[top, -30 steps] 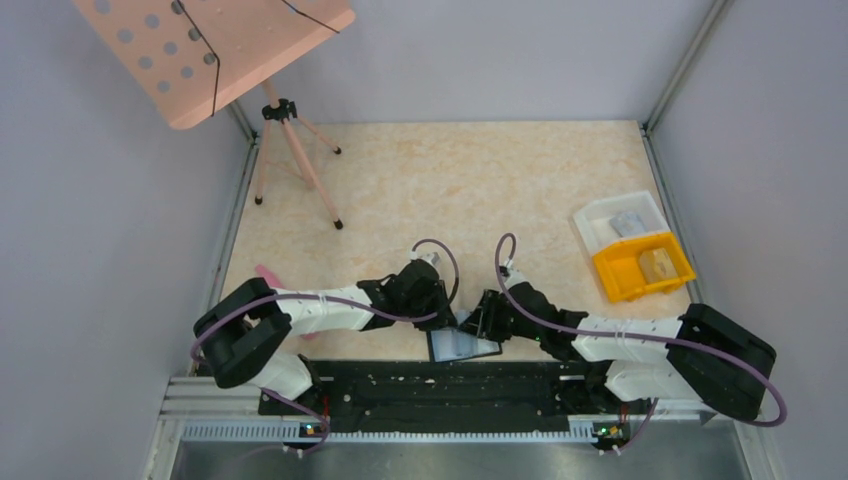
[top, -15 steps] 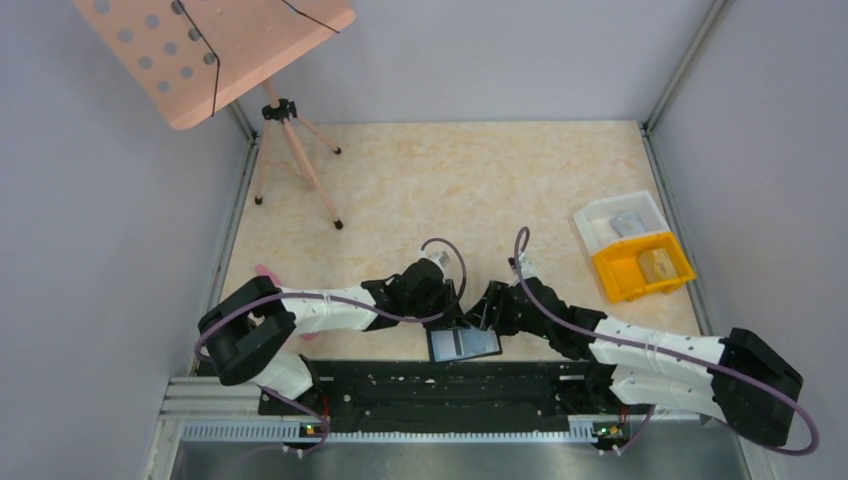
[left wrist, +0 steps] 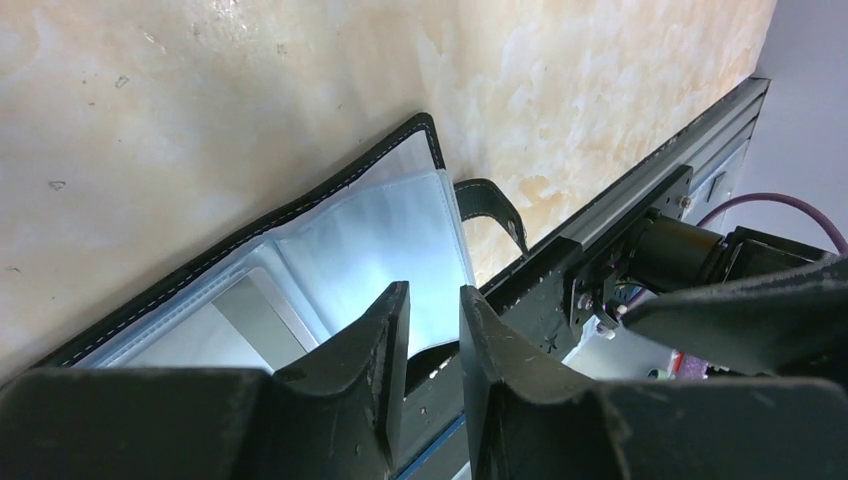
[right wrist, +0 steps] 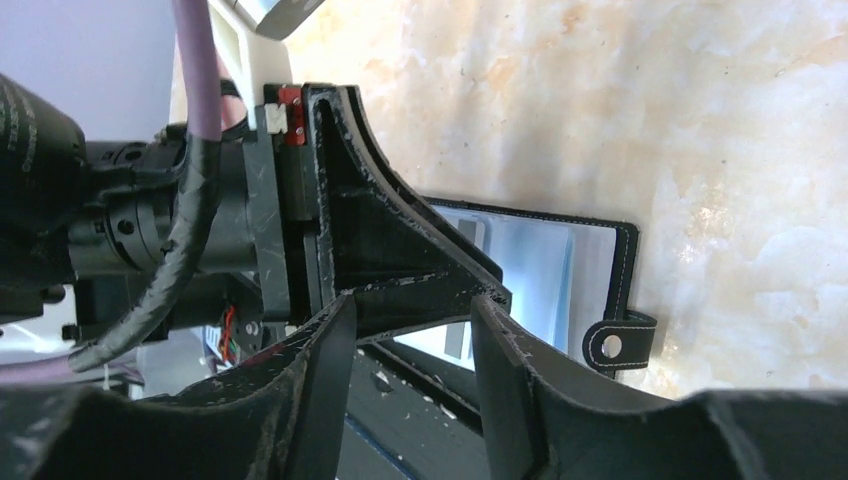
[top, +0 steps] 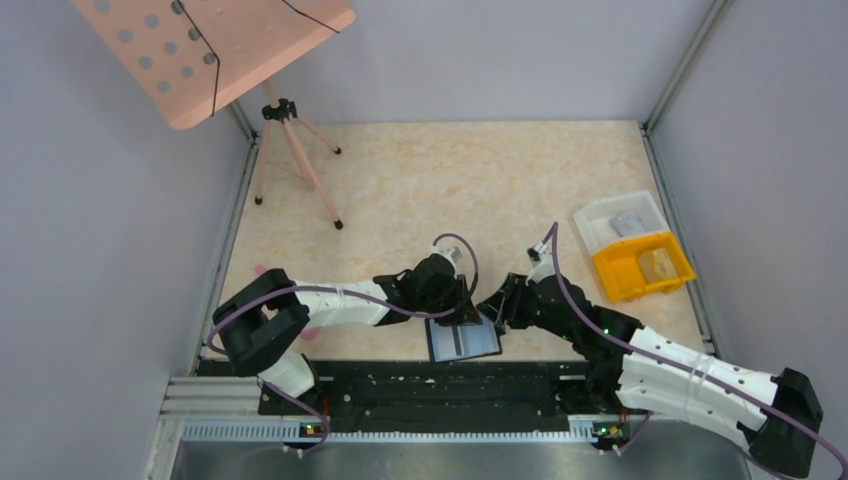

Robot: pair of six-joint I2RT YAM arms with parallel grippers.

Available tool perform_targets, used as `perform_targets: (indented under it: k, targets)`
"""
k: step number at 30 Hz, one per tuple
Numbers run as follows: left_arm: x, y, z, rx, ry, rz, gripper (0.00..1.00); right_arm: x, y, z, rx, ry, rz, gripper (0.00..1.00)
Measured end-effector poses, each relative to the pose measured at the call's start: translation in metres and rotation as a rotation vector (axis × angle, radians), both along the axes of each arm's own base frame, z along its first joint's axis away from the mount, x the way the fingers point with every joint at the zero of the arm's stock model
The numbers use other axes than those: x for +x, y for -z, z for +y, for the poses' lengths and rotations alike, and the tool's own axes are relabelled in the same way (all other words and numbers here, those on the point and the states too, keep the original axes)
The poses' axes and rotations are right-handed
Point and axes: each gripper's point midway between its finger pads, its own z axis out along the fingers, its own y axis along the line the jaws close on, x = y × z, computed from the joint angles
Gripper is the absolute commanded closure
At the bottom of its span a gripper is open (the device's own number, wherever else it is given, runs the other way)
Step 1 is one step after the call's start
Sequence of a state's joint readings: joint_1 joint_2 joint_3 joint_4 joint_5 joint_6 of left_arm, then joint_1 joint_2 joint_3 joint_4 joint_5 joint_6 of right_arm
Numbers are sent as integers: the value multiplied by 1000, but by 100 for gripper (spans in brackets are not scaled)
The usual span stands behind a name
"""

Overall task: Take the credit cards out of the card holder
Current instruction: Remove the credit card from the card holder.

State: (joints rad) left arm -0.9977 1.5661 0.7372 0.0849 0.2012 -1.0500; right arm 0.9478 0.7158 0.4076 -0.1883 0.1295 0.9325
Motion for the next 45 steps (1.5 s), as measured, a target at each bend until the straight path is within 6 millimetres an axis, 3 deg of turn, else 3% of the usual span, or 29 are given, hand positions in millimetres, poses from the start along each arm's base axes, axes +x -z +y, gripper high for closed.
perform_targets:
  k: [12,17,24,28,32,35,42,45]
  targets:
    - [7,2,-9,11,-3,1,67,-24,-5,18,60,-181,0,66]
    - [16,-5,-6,34,-34,-19,65,-36,14,23,62,-243,44,66]
    - [39,-37,20,57,-129,-80,65,-38,18,34,82,-262,61,67]
    - [53,-64,48,75,-218,-140,65,-38,40,34,54,-249,110,67]
    - [50,-84,68,63,-267,-181,65,-39,62,34,6,-240,165,67]
    - [40,-75,82,66,-274,-170,66,-38,74,38,-11,-240,192,68]
    - [1,-3,113,175,-252,-27,66,-37,100,33,-78,-210,250,70]
    - [-4,2,113,174,-237,-4,66,-33,101,29,-111,-178,257,72]
